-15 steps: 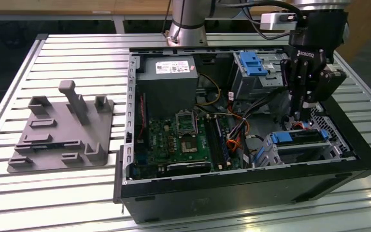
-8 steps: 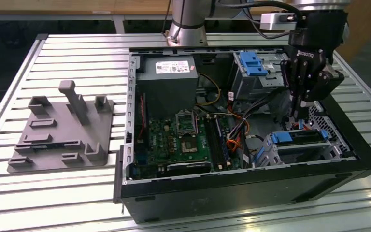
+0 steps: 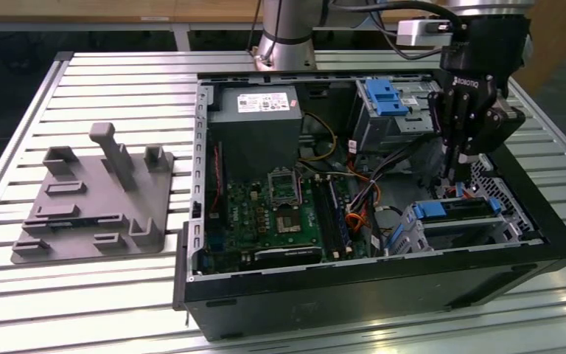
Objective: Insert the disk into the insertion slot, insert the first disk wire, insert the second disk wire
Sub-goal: 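Insert the second disk wire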
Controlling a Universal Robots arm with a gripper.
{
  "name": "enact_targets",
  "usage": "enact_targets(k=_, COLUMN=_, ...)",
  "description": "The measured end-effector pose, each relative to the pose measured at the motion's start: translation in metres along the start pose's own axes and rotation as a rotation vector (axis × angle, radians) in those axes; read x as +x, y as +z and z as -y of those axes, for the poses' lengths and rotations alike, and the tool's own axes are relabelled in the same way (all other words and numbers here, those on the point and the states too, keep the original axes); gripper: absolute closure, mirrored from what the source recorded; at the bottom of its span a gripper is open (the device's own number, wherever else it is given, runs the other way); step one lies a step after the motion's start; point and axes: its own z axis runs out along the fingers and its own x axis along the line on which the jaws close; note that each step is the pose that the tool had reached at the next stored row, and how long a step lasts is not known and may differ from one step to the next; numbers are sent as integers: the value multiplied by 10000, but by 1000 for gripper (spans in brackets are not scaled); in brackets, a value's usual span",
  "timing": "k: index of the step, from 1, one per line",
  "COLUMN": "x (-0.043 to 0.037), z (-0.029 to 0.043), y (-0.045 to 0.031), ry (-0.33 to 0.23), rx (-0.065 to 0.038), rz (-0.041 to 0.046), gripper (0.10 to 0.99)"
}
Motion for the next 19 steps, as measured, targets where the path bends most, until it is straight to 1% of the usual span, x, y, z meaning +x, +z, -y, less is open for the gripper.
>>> enact_targets(k=3, x=-1, z=0, y=1, ry=-6, rx=-10, rz=-120, gripper=894)
enact_targets(k=4, x=-2, z=0, y=1, ry=-7, rx=-10, rz=-149, gripper=949)
enact_targets(k=6, x=-1, z=0, y=1, ry=-8, rx=-11, rz=-182, gripper=949)
enact_targets(k=12, x=-4, z=0, y=5, ry=-8, rx=-11, rz=-226, gripper=949)
enact_targets(k=19, x=-8, z=0, y=13, ry=-8, rx=-11, rz=-234, gripper=949)
